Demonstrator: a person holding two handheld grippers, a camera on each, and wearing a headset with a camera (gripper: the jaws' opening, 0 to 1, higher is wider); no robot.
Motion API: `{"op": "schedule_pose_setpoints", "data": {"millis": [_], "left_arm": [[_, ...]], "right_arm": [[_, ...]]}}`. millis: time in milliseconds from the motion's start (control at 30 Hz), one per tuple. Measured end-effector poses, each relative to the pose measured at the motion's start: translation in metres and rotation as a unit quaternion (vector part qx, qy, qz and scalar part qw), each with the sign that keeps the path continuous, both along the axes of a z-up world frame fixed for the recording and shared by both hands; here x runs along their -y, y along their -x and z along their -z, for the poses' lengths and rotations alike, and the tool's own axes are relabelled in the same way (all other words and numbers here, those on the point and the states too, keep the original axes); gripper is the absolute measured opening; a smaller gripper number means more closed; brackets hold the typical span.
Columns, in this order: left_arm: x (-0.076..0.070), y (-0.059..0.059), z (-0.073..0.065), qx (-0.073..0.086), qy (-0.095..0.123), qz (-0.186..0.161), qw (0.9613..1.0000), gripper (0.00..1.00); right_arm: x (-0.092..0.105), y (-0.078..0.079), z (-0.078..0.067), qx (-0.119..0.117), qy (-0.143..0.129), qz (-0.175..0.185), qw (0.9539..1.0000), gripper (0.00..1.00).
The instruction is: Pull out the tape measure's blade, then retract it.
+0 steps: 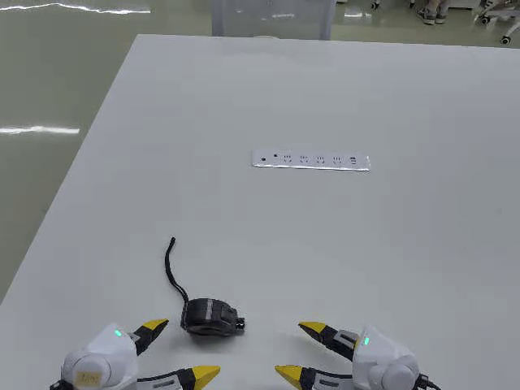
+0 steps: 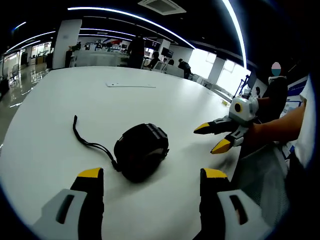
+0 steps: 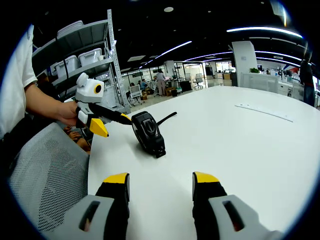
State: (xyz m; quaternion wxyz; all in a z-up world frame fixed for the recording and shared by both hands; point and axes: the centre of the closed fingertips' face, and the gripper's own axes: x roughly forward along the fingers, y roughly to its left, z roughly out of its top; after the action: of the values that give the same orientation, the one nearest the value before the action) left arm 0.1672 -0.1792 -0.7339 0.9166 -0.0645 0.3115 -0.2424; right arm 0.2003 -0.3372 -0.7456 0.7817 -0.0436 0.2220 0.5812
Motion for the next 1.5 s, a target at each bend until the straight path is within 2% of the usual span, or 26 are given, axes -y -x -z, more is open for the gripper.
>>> {"op": "schedule_pose_setpoints", "data": {"millis": [167, 400, 833, 933, 1167, 1500], "left_arm": [[-0.006, 0.007, -0.003, 0.002, 0.001, -0.001, 1.0000, 0.78], [-0.013, 0.016, -0.002, -0.002, 0.003, -0.005, 1.0000, 0.78], [-0.012, 0.031, -0.007, -0.003, 0.011, -0.005, 0.9999, 0.78], [-0.014, 0.035, -0.006, -0.003, 0.009, -0.005, 0.9999, 0.78], [-0.018, 0.040, -0.006, -0.007, 0.016, -0.015, 0.9997, 0.80], [-0.022, 0.053, -0.010, -0.008, 0.013, -0.017, 0.9997, 0.80]], "right_arm": [[0.011, 0.003, -0.008, 0.011, 0.002, 0.003, 0.9999, 0.52], [0.026, 0.006, -0.011, 0.011, 0.004, 0.016, 0.9998, 0.53], [0.042, 0.008, -0.017, 0.008, 0.002, 0.039, 0.9992, 0.54], [0.048, 0.009, -0.023, 0.009, -0.003, 0.047, 0.9988, 0.55], [0.056, 0.012, -0.025, 0.012, 0.003, 0.051, 0.9986, 0.56], [0.067, 0.016, -0.030, 0.011, 0.003, 0.062, 0.9980, 0.59]]}}
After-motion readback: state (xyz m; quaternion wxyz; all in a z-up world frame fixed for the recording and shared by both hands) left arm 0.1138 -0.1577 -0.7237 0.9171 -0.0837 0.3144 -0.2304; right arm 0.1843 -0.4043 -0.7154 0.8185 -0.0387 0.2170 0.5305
